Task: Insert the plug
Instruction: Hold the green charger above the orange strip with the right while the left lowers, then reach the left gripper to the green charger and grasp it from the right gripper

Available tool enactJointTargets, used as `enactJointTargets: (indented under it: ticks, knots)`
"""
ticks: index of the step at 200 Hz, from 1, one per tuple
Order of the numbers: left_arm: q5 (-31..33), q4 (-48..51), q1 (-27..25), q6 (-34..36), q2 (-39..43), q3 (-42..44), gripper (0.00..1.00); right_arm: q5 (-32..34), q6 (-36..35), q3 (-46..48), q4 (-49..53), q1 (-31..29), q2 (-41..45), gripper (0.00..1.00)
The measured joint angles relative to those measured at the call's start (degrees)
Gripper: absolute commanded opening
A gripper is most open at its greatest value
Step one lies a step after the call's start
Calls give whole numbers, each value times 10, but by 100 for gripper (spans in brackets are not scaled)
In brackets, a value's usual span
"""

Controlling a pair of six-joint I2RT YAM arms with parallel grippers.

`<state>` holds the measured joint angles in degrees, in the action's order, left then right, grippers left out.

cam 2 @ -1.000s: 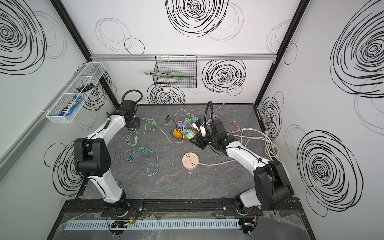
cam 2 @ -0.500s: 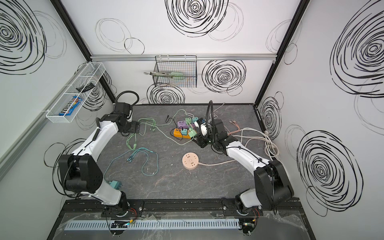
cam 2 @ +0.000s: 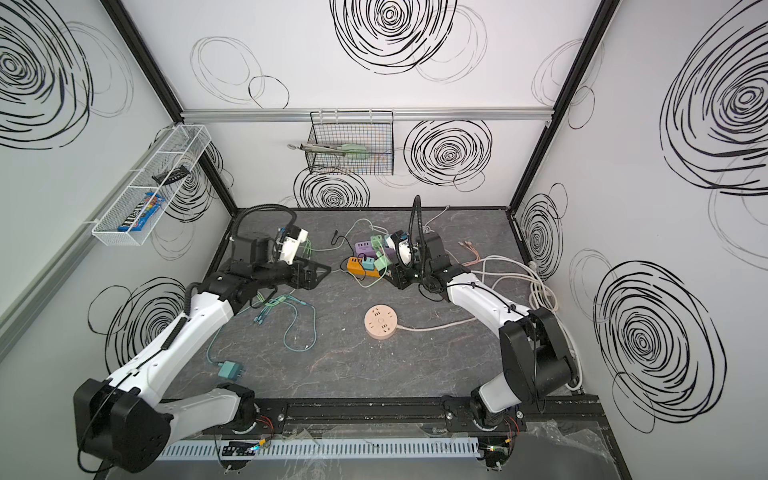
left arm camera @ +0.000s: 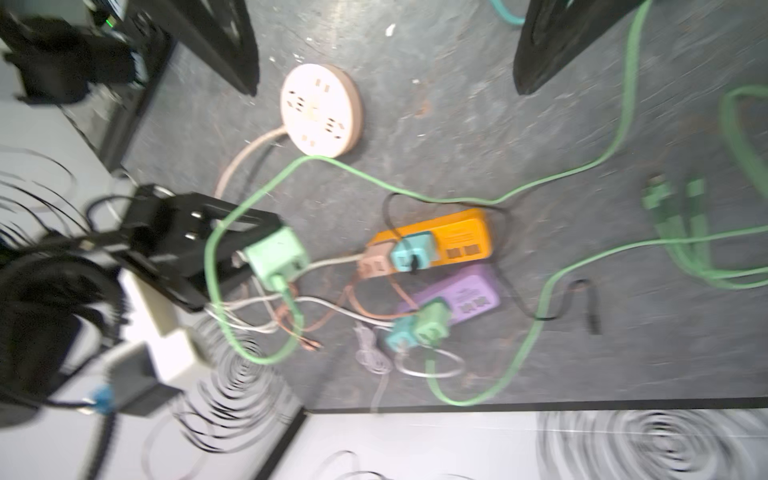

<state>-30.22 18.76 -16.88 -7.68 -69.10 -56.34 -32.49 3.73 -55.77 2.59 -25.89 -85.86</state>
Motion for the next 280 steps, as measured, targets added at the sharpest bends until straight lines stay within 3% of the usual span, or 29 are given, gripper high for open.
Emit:
enactJointTargets:
  ticks: [22, 59, 95, 165, 223, 280]
  knots:
    - [-44, -32, -58, 8, -31, -4, 87, -38, -31, 4, -9, -5, 4, 0]
    - [-72, -42, -97, 43, -96, -29, 77, -76, -94, 12, -5, -16, 22, 0]
    - [-111, -72, -99, 65, -113, -38, 68, -116, -138, 32, -8, -21, 52, 0]
    - [-201, -111, -94, 131, -106, -32, 63, -187, -205, 64, -11, -32, 97, 0]
    - [-224, -7, -93, 239, -109, -70, 56, -179, -258, 59, 19, -55, 97, 0]
    - [-224, 41, -104, 283, -121, -78, 50, -167, -282, 40, 42, -68, 85, 0]
